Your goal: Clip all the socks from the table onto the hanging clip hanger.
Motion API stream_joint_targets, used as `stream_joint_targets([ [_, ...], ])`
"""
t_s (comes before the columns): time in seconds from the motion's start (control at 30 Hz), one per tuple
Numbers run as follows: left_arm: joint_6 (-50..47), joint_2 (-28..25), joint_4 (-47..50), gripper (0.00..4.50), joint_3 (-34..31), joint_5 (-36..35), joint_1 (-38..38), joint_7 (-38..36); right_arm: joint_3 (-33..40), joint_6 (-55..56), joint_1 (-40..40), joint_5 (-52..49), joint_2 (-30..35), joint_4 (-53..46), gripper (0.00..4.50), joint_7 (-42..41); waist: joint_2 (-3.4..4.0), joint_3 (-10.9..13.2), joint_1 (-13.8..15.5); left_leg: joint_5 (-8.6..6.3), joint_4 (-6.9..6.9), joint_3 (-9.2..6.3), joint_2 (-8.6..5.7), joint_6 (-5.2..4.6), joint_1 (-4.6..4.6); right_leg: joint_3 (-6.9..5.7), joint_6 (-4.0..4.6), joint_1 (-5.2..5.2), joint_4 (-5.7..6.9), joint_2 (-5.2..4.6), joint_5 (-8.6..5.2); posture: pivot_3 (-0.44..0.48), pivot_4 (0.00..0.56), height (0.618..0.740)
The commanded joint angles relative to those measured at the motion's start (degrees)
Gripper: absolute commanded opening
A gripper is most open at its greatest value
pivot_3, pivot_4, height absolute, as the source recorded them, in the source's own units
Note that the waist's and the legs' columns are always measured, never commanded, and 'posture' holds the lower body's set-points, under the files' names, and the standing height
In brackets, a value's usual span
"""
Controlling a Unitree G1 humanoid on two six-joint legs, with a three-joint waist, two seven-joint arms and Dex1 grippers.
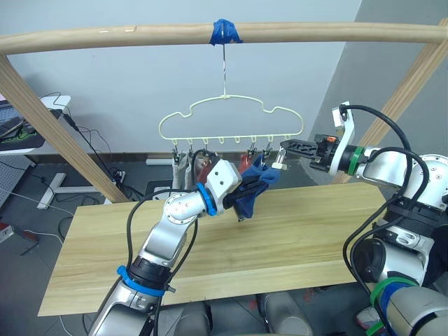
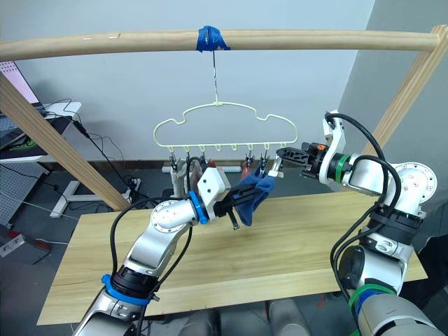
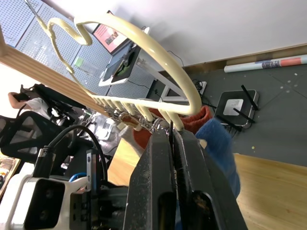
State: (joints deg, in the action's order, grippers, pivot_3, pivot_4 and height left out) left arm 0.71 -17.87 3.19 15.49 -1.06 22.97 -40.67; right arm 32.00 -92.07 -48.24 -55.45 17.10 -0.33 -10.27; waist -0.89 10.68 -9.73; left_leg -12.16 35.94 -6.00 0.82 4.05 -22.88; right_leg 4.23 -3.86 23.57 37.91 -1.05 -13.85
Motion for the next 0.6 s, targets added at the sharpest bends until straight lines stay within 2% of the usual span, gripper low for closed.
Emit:
stream_joint_targets([
  [0.03,2.9,0.1,-0.1,0.02,-0.5,1.1,1.3,1.3,1.0,-0.4,-2.2,-3.6,0.1,-1.6,0.00,0.0,0.00,0.0,0.0,0.00,0.00,0.00,0.00,0.00,0.00,0.00,0.00,0.00,0.00,0.00,0.00,-0.156,0.133,0.740],
  [0.6,4.2,2.0,-1.1,0.02,0.4,3.0,1.8,3.2,1.7,-0.4,-3.1,-10.5,-2.2,0.0,0.00,7.0,0.00,0.0,-0.1,0.00,-0.03,0.00,0.00,0.00,-0.02,0.00,0.00,0.01,-0.02,0.00,0.00,-0.147,0.135,0.740],
])
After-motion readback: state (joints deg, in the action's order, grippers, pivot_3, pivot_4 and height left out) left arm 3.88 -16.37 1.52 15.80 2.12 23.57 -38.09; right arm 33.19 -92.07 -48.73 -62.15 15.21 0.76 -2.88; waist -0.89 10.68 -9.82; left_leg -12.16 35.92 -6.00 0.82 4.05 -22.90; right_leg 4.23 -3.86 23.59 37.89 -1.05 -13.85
